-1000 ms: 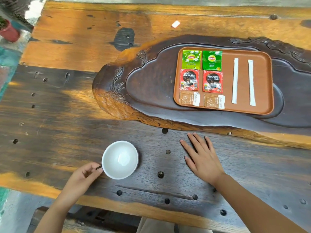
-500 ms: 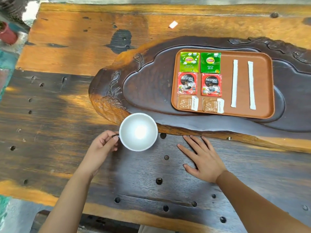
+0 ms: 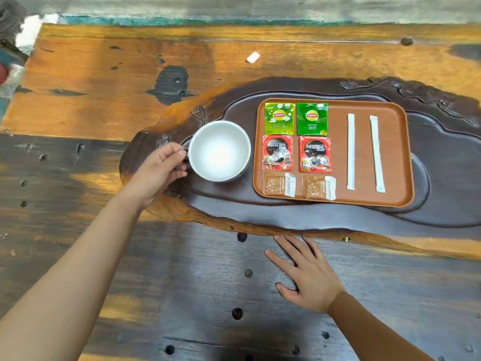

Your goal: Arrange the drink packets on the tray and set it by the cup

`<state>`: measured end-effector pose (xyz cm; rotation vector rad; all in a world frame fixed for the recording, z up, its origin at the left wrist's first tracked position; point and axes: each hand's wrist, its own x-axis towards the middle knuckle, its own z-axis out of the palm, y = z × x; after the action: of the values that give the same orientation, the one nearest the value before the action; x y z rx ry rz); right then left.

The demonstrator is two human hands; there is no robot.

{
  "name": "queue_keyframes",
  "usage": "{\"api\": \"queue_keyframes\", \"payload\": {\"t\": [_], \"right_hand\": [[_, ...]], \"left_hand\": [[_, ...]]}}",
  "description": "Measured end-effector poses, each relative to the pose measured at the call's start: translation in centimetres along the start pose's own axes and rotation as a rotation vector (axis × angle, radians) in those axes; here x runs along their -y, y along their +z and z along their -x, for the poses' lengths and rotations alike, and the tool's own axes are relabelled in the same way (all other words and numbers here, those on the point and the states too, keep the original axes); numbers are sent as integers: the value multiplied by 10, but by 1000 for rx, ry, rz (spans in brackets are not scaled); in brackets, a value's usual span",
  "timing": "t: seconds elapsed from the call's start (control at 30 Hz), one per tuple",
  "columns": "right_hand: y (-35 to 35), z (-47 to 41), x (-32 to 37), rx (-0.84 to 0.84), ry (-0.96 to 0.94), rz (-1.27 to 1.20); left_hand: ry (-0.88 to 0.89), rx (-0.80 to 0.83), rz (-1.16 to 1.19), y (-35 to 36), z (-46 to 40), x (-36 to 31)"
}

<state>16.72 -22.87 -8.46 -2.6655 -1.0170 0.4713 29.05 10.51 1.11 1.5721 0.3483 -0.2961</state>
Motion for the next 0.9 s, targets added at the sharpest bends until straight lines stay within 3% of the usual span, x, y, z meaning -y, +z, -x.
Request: {"api": "queue_keyframes", "payload": {"t": [0.23, 0.9], "right_hand": [[-1, 0, 0, 10, 2, -7], [0, 1, -1, -18, -21, 62]], "left_hand": [[-12, 72, -56, 3, -34, -1], [-42, -1, -153, 3, -51, -3]]}}
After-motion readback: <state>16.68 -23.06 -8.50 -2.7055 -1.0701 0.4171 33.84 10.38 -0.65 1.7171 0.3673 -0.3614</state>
